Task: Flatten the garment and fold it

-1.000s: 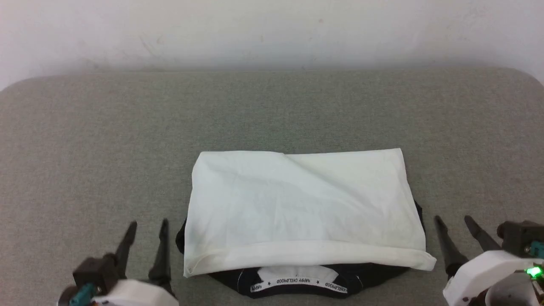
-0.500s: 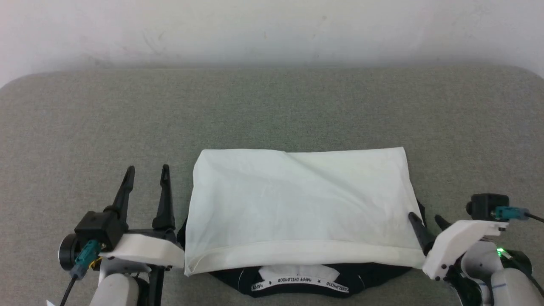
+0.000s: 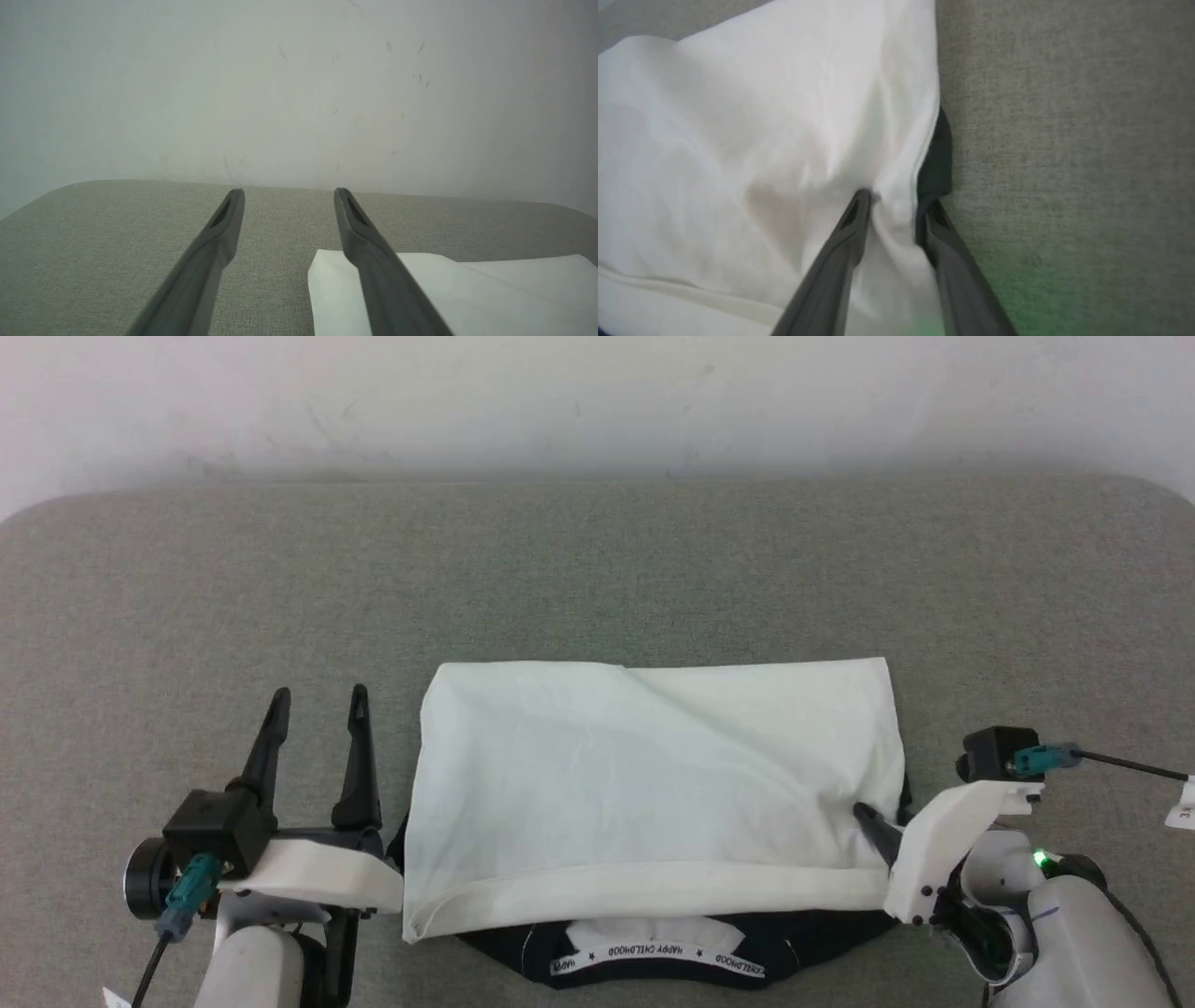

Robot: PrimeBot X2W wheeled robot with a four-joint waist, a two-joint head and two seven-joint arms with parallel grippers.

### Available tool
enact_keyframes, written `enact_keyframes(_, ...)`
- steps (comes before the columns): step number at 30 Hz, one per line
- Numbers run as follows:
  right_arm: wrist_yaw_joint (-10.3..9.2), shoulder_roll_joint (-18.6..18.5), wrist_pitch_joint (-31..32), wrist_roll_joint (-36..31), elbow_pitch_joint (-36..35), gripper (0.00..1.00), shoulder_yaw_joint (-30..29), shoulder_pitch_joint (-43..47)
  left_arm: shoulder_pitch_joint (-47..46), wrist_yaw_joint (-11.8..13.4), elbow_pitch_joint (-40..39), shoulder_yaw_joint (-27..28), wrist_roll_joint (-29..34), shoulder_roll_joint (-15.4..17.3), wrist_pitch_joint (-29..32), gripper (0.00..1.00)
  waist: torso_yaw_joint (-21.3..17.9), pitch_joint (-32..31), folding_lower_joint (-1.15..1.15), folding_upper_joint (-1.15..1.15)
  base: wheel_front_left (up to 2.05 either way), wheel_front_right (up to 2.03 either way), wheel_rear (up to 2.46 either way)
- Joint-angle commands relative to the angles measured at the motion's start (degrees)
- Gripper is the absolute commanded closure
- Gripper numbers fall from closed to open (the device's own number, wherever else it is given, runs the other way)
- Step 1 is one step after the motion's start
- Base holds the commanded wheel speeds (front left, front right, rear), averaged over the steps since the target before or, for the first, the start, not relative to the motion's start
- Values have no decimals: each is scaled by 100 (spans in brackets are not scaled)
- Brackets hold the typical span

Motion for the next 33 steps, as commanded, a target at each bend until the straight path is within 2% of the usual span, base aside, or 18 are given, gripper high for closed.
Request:
enact_keyframes(1, -3, 107, 42, 34, 153, 100, 135, 119, -14, -62, 46, 47, 90, -37, -27, 0, 2, -15, 0, 0, 0, 0, 0)
enact_keyframes(5, -3, 107, -276, -35, 85, 100, 8, 126, 1, -124, 78, 92, 149, -88, -27, 0, -1, -39, 0, 0, 0, 0, 0)
enact_keyframes(10, -3, 107, -625, -348, -166, 100, -492, 188, 39, -183, 73, 161, 194, -128, -27, 0, -24, -52, 0, 0, 0, 0, 0)
enact_keyframes(17, -3, 107, -629, -1102, -822, 100, -1404, 576, 104, -240, 58, 227, 247, -177, -27, 0, -58, -58, 0, 0, 0, 0, 0)
enact_keyframes(21, -3, 107, -533, -1466, -1281, 100, -1610, 786, 126, -254, 26, 246, 283, -208, -27, 0, -88, -55, 0, 0, 0, 0, 0)
enact_keyframes(26, -3, 107, -375, -1537, -2031, 100, -1288, 948, 109, -288, 28, 285, 305, -219, -27, 0, -119, -65, 0, 0, 0, 0, 0)
enact_keyframes(29, -3, 107, -206, -1314, -2682, 100, -831, 1025, 98, -306, 31, 287, 320, -232, -27, 0, -111, -75, 0, 0, 0, 0, 0)
enact_keyframes(33, -3, 107, 35, -1341, -3469, 100, 24, 1047, 99, -320, 19, 288, 334, -253, -27, 0, -92, -68, 0, 0, 0, 0, 0)
